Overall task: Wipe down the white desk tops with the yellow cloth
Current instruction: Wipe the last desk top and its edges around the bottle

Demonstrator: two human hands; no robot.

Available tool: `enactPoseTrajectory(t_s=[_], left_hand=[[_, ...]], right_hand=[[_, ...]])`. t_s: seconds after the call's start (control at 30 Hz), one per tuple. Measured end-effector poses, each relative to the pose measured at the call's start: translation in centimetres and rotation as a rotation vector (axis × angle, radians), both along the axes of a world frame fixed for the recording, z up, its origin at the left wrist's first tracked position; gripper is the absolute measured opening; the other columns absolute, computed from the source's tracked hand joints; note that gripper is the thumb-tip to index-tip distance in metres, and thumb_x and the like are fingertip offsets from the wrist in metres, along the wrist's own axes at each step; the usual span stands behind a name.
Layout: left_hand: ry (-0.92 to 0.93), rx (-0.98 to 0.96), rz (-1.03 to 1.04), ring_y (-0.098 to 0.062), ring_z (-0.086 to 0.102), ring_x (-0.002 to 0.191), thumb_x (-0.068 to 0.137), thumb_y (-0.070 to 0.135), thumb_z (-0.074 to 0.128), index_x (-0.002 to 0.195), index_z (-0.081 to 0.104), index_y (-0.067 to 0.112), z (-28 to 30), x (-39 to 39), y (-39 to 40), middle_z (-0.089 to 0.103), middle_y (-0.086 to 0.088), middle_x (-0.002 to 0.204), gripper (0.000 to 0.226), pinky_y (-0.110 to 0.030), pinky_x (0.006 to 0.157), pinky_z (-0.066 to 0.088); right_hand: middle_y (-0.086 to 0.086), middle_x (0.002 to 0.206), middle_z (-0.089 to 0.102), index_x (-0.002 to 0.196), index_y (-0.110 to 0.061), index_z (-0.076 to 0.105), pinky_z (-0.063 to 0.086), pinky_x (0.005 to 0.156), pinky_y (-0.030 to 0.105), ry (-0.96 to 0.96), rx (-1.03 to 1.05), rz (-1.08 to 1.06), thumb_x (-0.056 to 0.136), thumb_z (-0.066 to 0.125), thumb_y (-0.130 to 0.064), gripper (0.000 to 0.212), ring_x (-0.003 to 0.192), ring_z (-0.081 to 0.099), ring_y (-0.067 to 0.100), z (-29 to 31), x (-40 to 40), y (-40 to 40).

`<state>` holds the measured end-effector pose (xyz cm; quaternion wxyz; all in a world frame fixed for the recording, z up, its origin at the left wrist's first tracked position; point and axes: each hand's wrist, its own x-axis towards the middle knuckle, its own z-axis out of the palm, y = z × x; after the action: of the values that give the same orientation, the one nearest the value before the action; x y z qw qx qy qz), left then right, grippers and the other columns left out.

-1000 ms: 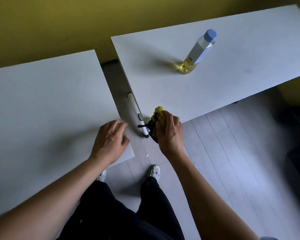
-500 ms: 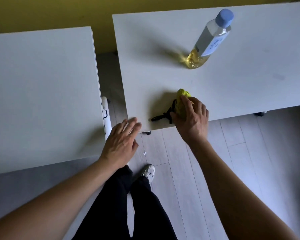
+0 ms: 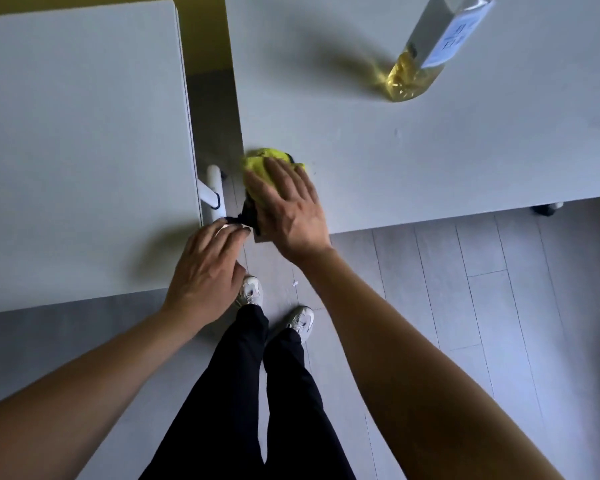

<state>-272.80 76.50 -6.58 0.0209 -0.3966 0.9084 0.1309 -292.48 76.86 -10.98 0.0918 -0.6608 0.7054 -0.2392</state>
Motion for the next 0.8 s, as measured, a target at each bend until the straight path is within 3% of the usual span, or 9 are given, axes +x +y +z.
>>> enactPoseTrajectory(t_s=[0.1, 0.2, 0.3, 0.37, 0.47, 0.53, 0.63, 0.73, 0.8], left_hand=[[0.009, 0.007, -0.067, -0.037, 0.049, 0.138, 0.092, 0.02, 0.041, 0.143, 0.057, 0.009, 0.1, -1.3, 0.1, 0.055, -0.012, 0.148, 0.055, -0.048, 0.115, 0.037], [-0.016, 0.019, -0.07, -0.037, 0.046, 0.143, 0.096, 0.017, 0.047, 0.15, 0.053, 0.013, -0.6, -2.2, 0.7, 0.047, -0.009, 0.16, 0.054, -0.049, 0.118, 0.036], [-0.051, 0.013, -0.059, -0.038, 0.043, 0.147, 0.094, 0.017, 0.055, 0.158, 0.045, 0.018, -1.0, -1.6, 1.1, 0.039, -0.004, 0.166, 0.064, -0.049, 0.119, 0.033], [-0.088, 0.05, -0.081, -0.037, 0.033, 0.154, 0.092, 0.018, 0.063, 0.164, 0.031, 0.021, -1.3, -1.0, 1.4, 0.023, -0.001, 0.173, 0.079, -0.051, 0.122, 0.033], [-0.144, 0.133, -0.087, -0.03, 0.012, 0.161, 0.092, 0.023, 0.061, 0.168, 0.009, 0.023, -1.7, -0.6, 1.9, -0.002, 0.003, 0.176, 0.092, -0.05, 0.128, 0.023], [-0.157, 0.128, -0.096, -0.03, 0.012, 0.161, 0.091, 0.023, 0.061, 0.168, 0.009, 0.022, -1.7, -0.6, 1.8, -0.001, 0.001, 0.176, 0.094, -0.05, 0.128, 0.023], [-0.18, 0.131, -0.097, -0.032, 0.018, 0.16, 0.089, 0.022, 0.063, 0.168, 0.01, 0.022, -1.3, -0.7, 1.6, 0.009, -0.001, 0.176, 0.096, -0.05, 0.127, 0.026], [-0.19, 0.13, -0.092, -0.031, 0.017, 0.16, 0.09, 0.025, 0.06, 0.168, 0.009, 0.022, -1.0, -0.7, 1.7, 0.005, 0.0, 0.175, 0.094, -0.05, 0.127, 0.027], [-0.18, 0.133, -0.089, -0.03, 0.019, 0.16, 0.089, 0.031, 0.055, 0.168, 0.01, 0.022, -0.9, -0.7, 1.9, 0.004, 0.0, 0.176, 0.091, -0.05, 0.126, 0.028]], right_hand=[[0.015, 0.157, 0.041, 0.149, -0.023, 0.05, 0.022, 0.123, 0.047, 0.003, 0.005, -0.209, 0.101, 0.055, -0.03, 0.05, 0.146, 0.034, 0.035, -0.6, -5.9, 3.4], [0.014, 0.157, 0.04, 0.15, -0.024, 0.047, 0.032, 0.115, 0.049, 0.052, 0.019, -0.443, 0.104, 0.047, -0.029, 0.046, 0.138, 0.04, 0.037, -0.8, -13.9, 6.7], [0.012, 0.162, 0.031, 0.157, -0.024, 0.033, 0.02, 0.122, 0.051, 0.022, 0.082, -0.688, 0.103, 0.038, -0.033, 0.055, 0.149, 0.028, 0.033, 0.0, -18.8, 7.5], [0.014, 0.163, 0.028, 0.158, -0.022, 0.032, 0.015, 0.124, 0.051, -0.003, 0.097, -0.772, 0.101, 0.036, -0.034, 0.059, 0.151, 0.023, 0.033, -0.1, -18.6, 6.6], [0.018, 0.163, 0.028, 0.157, -0.021, 0.035, 0.019, 0.122, 0.052, 0.002, 0.084, -0.495, 0.102, 0.035, -0.042, 0.059, 0.15, 0.024, 0.04, -0.6, -12.7, 4.0], [0.016, 0.163, 0.029, 0.156, -0.024, 0.037, 0.018, 0.124, 0.051, -0.006, 0.091, -0.236, 0.103, 0.037, -0.046, 0.058, 0.151, 0.022, 0.041, -0.6, -6.9, 1.5], [0.015, 0.162, 0.033, 0.154, -0.023, 0.042, 0.014, 0.126, 0.05, 0.024, 0.061, 0.003, 0.102, 0.049, -0.035, 0.053, 0.152, 0.024, 0.036, 0.3, -1.2, -2.0], [0.013, 0.163, 0.032, 0.155, -0.025, 0.039, 0.012, 0.127, 0.048, 0.095, 0.052, 0.119, 0.1, 0.052, -0.031, 0.057, 0.152, 0.025, 0.033, 0.1, -2.1, -2.9], [0.015, 0.16, 0.036, 0.153, -0.025, 0.044, 0.018, 0.125, 0.048, 0.065, 0.053, 0.007, 0.1, 0.055, -0.034, 0.054, 0.149, 0.029, 0.035, -0.6, -5.0, -2.0]])
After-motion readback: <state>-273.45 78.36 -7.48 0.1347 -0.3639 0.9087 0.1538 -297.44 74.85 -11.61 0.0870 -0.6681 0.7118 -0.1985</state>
